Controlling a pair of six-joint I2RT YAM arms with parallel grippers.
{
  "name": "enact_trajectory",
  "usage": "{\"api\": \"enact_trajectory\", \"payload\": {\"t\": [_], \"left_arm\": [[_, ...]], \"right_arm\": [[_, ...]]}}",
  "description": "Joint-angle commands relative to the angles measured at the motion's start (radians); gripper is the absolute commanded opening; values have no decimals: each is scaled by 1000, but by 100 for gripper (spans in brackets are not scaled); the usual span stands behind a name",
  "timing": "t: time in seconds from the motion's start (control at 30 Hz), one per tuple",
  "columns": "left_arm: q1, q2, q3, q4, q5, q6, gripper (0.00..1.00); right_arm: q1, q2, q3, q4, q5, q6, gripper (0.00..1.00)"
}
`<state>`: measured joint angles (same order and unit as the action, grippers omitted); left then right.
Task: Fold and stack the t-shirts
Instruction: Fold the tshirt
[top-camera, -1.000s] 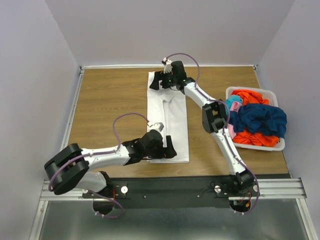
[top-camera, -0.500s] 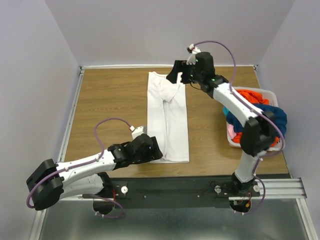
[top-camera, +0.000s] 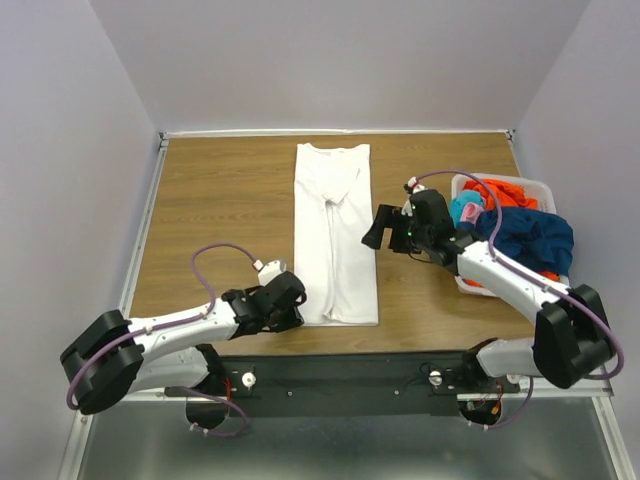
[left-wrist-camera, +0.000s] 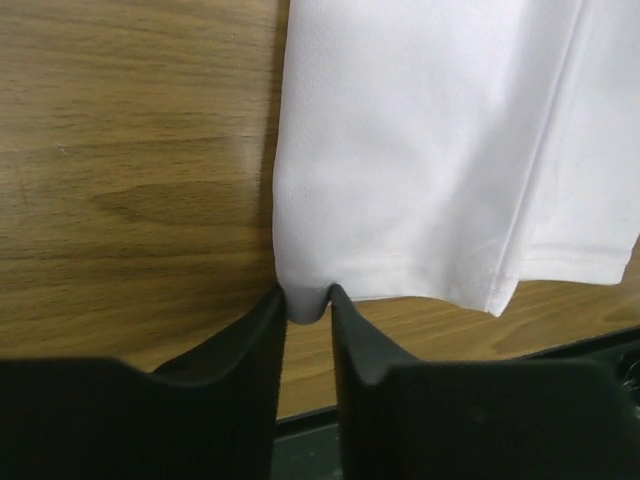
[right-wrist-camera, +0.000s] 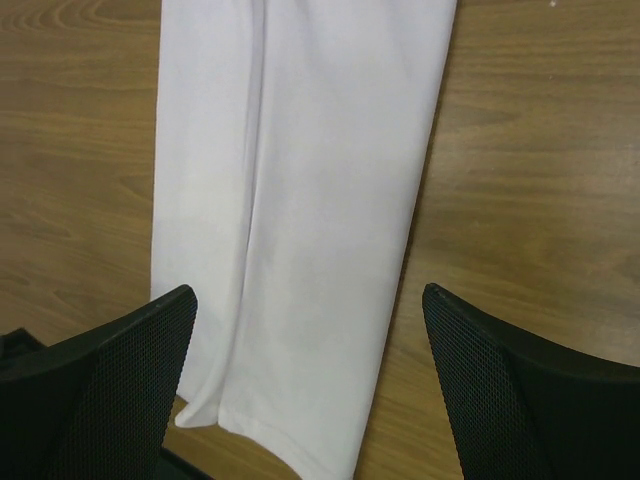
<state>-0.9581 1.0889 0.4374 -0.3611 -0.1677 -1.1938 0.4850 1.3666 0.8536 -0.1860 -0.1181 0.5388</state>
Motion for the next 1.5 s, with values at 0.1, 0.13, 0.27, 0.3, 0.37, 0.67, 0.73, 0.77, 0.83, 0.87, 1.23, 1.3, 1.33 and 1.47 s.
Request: {"api": "enact_trajectory", "payload": {"t": [0.1, 0.13, 0.27, 0.3, 0.37, 0.67, 0.73, 0.77, 0.83, 0.87, 1.23, 1.3, 1.33, 1.47], "left_arm": [[5, 69, 38, -15, -21, 8, 13], [5, 68, 38, -10, -23, 8, 8], [5, 48, 31, -7, -29, 5, 0], [5, 43, 26, -4, -29, 3, 0], [5, 28, 21, 2, -29, 5, 0], [5, -24, -16, 47, -10, 0, 0], [5, -23, -22, 60, -6, 0, 0], [5, -20, -23, 65, -6, 0, 0], [5, -15, -23, 77, 0, 2, 0], [5, -8, -23, 83, 2, 3, 0], [5, -17, -8, 73, -23, 10, 0], [5, -30, 1, 68, -35, 13, 0], [5, -35, 17, 60, -50, 26, 0], [16, -35, 89, 25, -113, 81, 0]], "right_arm": [[70, -123, -128, -96, -40, 72, 100], [90, -124, -129, -125, -26, 63, 100], [193, -135, -139, -216, 34, 46, 100], [210, -133, -140, -217, 31, 50, 100], [257, -130, -145, -224, 38, 56, 100], [359, -93, -211, -260, 31, 69, 98], [378, -84, -225, -257, 40, 75, 97], [382, -77, -229, -257, 44, 79, 96], [391, -55, -235, -251, 46, 79, 93], [397, -47, -235, -242, 49, 82, 81], [408, -3, -223, -211, 141, 112, 18], [406, -17, -202, -213, 170, 102, 11], [406, -23, -192, -213, 179, 98, 11], [405, -57, -130, -214, 266, 66, 1]]}}
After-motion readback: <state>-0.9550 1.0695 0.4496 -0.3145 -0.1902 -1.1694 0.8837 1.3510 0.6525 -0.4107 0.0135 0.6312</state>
